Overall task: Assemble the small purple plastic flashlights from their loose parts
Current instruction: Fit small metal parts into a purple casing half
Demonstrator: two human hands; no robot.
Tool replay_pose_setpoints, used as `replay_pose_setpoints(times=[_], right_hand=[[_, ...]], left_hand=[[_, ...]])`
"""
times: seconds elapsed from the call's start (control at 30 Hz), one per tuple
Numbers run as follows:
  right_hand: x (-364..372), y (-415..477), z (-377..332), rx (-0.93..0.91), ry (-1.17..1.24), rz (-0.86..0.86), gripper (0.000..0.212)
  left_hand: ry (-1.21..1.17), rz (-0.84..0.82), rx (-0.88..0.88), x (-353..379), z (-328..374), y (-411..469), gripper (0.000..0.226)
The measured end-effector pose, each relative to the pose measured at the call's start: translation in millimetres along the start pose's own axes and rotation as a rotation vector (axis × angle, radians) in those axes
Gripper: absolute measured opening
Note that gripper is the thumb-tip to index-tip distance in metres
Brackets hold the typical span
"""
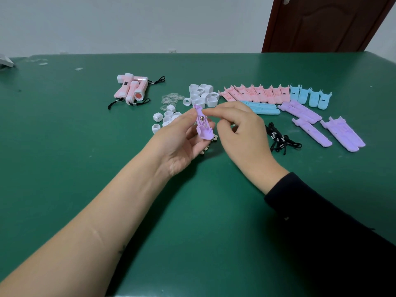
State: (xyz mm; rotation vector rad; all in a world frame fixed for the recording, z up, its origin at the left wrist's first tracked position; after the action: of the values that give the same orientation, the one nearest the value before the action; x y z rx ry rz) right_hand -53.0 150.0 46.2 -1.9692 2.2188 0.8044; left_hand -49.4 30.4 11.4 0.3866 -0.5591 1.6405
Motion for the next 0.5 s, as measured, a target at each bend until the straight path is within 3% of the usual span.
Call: replay_pose_setpoints(times=[0.5], right_hand=[[2.7, -3.4, -1.5, -0.053, -0.007, 0.023, 0.043]], left_hand=[[-0.088, 0.011, 0.021, -0.9, 2.8, 0.8, 0.012]])
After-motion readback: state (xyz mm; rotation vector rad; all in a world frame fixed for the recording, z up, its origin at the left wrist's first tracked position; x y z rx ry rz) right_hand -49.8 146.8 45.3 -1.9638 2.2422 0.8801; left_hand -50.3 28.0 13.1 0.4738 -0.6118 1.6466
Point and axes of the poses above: each hand's wrist, its own y-axis towards the middle knuckle, its own x-axis out of the palm, z = x × y, the point moved 6 cm from there along y, towards the middle knuckle, and after that the axes turned 14 degrees about x, right-handed, at the moved point
